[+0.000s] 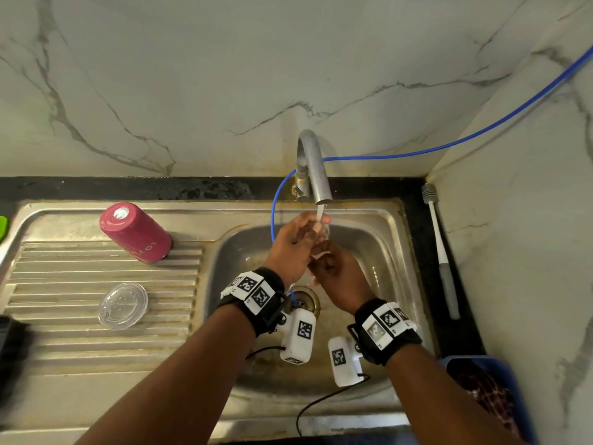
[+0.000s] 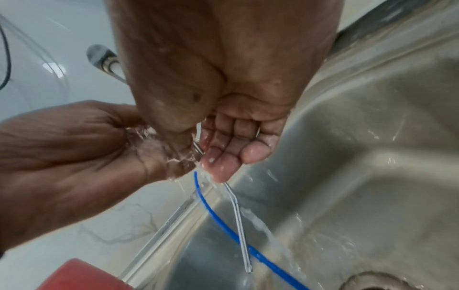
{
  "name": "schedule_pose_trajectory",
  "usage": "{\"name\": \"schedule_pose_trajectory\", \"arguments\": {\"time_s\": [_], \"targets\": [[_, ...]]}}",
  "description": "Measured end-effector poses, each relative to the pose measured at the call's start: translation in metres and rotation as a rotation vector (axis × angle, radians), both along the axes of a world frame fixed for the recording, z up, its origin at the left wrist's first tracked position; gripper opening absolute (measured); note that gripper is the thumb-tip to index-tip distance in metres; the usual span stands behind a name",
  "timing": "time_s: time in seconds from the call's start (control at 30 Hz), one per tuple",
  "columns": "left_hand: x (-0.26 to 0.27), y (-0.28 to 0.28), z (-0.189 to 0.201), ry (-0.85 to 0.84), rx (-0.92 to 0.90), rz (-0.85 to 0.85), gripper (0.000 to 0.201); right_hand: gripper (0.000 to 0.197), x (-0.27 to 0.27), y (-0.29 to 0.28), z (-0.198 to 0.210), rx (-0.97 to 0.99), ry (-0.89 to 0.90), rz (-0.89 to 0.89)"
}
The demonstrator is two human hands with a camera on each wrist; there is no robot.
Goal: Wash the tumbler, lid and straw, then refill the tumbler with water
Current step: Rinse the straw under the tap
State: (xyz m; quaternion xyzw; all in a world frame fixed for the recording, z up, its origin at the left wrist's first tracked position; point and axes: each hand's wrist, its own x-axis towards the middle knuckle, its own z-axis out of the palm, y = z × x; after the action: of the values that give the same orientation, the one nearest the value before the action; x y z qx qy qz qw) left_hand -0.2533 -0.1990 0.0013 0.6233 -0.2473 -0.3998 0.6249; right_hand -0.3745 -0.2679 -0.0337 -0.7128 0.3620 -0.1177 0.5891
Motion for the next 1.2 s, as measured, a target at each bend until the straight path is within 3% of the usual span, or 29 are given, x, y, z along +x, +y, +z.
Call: {"name": "schedule_pose_trajectory", "arguments": {"time_s": [0.2, 0.3, 0.4, 0.6, 0.8, 1.2], "targets": [[0.005, 0.007, -0.001, -0.029, -0.033, 0.003, 0.012, 0.015, 0.001, -0.016, -0.012, -0.322, 0.085, 0.096], [0.005, 0.007, -0.001, -0.022, -0.03, -0.009, 0.026, 0.015, 0.0, -0.02, -0.015, -0.403, 0.144, 0.153], [0.003, 0.004, 0.001, -0.008, -0.039, -0.01, 0.013, 0.017, -0.001, -0.021, -0.019, -0.477, 0.166, 0.166], [0.007, 0.002, 0.005, -0.021, -0.032, -0.029, 0.009, 0.011, 0.003, -0.022, -0.031, -0.482, 0.188, 0.176], [0.01, 0.003, 0.006, -0.046, 0.038, 0.036, 0.022, 0.012, 0.008, -0.024, -0.036, -0.48, 0.177, 0.197], [0.007, 0.005, 0.007, -0.096, 0.017, 0.008, 0.016, 0.012, 0.005, -0.021, -0.037, -0.444, 0.106, 0.182]]}}
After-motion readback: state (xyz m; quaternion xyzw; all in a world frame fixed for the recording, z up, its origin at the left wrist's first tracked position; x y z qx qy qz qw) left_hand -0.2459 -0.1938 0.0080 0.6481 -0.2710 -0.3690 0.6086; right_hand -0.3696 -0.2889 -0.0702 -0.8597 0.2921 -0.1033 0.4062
